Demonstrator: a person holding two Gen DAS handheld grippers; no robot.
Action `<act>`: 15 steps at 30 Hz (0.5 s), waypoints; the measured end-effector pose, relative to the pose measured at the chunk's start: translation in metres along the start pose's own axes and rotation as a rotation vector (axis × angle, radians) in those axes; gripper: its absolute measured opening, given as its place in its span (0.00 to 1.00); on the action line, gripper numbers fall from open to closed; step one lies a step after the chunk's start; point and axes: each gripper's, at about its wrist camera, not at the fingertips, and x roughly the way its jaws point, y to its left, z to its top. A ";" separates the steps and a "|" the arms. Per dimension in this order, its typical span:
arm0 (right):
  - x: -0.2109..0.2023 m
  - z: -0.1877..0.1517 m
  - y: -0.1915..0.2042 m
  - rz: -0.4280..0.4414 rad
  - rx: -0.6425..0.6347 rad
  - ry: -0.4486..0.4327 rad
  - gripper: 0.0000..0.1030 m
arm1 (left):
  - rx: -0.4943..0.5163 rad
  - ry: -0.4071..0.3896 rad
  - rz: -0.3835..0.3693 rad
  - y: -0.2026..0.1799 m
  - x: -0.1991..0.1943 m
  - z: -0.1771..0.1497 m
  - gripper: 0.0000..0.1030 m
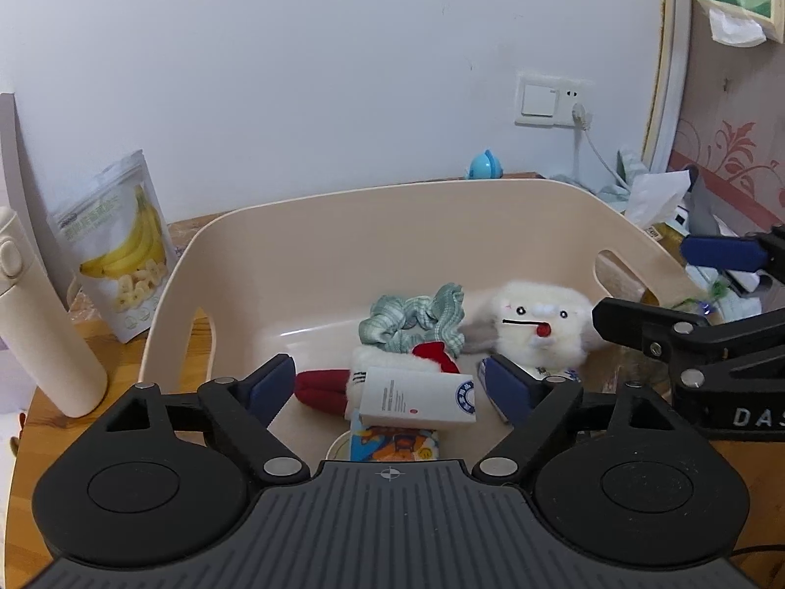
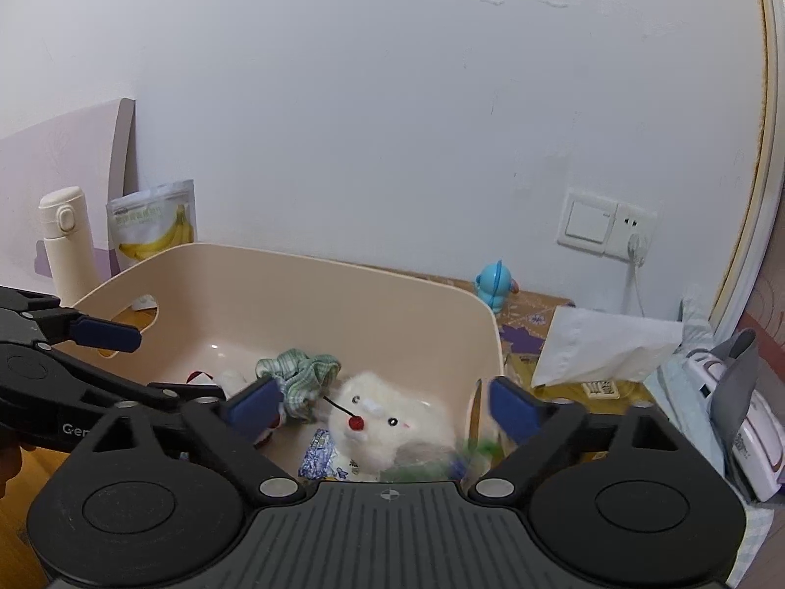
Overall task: Organize objects
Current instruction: 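Open left tool dropping card box in bin while right tool releases snack bag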
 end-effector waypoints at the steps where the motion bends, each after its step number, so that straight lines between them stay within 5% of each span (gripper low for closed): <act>1: -0.003 0.000 0.001 -0.002 -0.004 -0.002 0.96 | -0.001 -0.003 0.003 0.000 -0.002 -0.001 0.85; 15: -0.035 -0.014 -0.010 -0.020 0.072 0.019 1.00 | -0.013 -0.062 0.026 -0.005 -0.044 -0.011 0.88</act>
